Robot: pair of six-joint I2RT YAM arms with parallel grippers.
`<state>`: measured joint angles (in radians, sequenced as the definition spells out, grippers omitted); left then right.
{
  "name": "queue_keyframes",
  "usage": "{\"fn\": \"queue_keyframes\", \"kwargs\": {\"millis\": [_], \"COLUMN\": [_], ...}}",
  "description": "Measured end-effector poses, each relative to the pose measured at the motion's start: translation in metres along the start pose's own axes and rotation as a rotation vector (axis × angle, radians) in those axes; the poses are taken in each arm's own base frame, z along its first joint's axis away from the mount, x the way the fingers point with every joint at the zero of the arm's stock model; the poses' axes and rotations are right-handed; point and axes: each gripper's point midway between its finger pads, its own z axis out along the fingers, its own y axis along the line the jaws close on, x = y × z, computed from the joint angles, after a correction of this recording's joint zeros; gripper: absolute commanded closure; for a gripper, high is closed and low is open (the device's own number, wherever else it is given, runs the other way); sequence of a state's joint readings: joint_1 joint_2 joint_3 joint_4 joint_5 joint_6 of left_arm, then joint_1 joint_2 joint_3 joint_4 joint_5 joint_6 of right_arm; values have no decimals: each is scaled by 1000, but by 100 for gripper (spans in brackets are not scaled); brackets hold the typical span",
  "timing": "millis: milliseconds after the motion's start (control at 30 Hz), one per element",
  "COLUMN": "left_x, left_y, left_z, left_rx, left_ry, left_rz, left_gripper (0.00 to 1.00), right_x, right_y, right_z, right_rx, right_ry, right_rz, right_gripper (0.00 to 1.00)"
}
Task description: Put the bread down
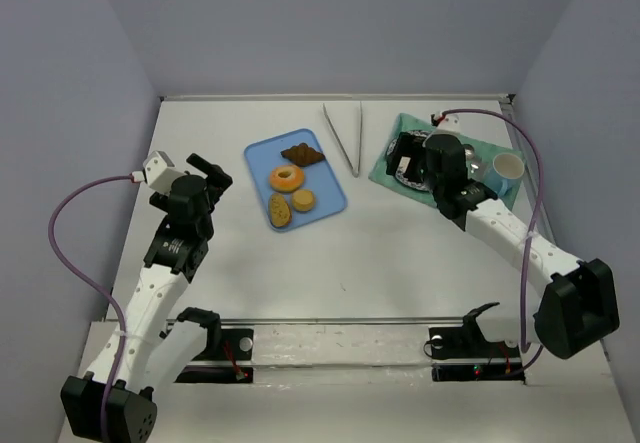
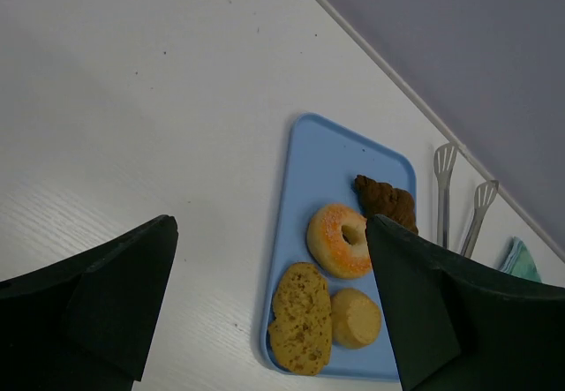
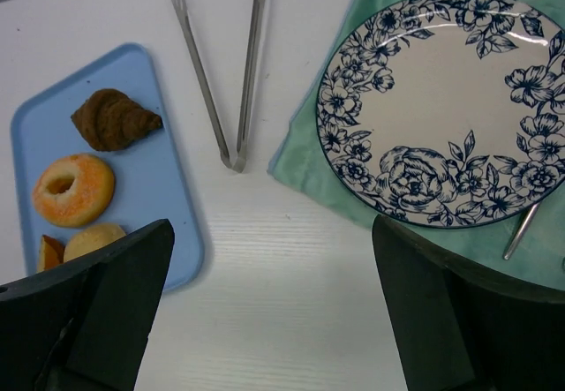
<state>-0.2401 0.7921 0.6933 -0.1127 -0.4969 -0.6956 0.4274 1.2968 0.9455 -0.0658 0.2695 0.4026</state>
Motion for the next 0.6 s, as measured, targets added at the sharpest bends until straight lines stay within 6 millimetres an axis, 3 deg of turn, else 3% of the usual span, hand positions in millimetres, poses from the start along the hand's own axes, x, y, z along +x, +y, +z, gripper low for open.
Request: {"fn": "queue_keyframes", "kwargs": {"millis": [133,367,500,600], "left_x": [0,1,1,1], "left_y": [0,1,1,1], "left_z": [0,0,0,0], "left_rx": [-1,-2,-3,-3], "left_ry": [1,3,3,3], "left_rz": [1,2,2,2], "left_gripper": [1,1,1,1], "right_x": [-13,0,16,27], "right_y": [4,-2,5,16], "right_z": [-7,-4,21,52], "right_rx": [-22,-11,-31,-51], "right_ry": [-47,-26,43,106], "right_rz": [12,-15,-75,-122], "right_gripper": [0,0,0,0]}}
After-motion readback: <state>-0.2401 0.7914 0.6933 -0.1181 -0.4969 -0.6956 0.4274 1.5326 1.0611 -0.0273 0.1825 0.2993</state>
